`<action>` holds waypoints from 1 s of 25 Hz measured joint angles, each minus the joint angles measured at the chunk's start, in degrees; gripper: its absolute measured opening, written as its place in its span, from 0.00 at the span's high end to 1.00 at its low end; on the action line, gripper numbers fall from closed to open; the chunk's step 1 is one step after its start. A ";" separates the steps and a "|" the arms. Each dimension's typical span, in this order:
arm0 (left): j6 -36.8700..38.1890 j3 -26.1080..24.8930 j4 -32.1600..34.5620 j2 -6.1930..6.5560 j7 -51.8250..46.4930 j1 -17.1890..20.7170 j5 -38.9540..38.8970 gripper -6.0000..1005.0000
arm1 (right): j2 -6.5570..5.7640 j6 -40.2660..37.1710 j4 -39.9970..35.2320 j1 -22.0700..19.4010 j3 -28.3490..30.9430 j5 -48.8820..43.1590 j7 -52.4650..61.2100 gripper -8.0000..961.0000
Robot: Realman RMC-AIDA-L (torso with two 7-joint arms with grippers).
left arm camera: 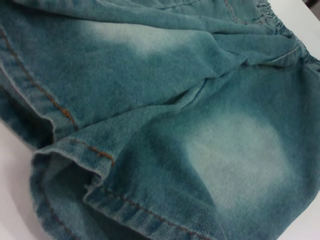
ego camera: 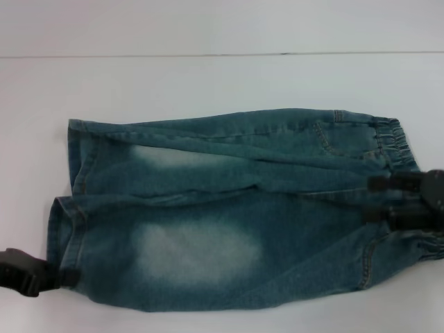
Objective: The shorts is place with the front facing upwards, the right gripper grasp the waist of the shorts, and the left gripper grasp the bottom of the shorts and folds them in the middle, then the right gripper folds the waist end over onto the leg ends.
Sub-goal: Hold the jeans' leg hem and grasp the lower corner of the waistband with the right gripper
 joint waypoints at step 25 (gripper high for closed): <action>-1.47 -6.06 -3.61 1.93 -2.44 -5.14 -4.02 0.99 | -2.64 -3.54 -14.59 11.35 -0.77 -25.59 17.87 0.03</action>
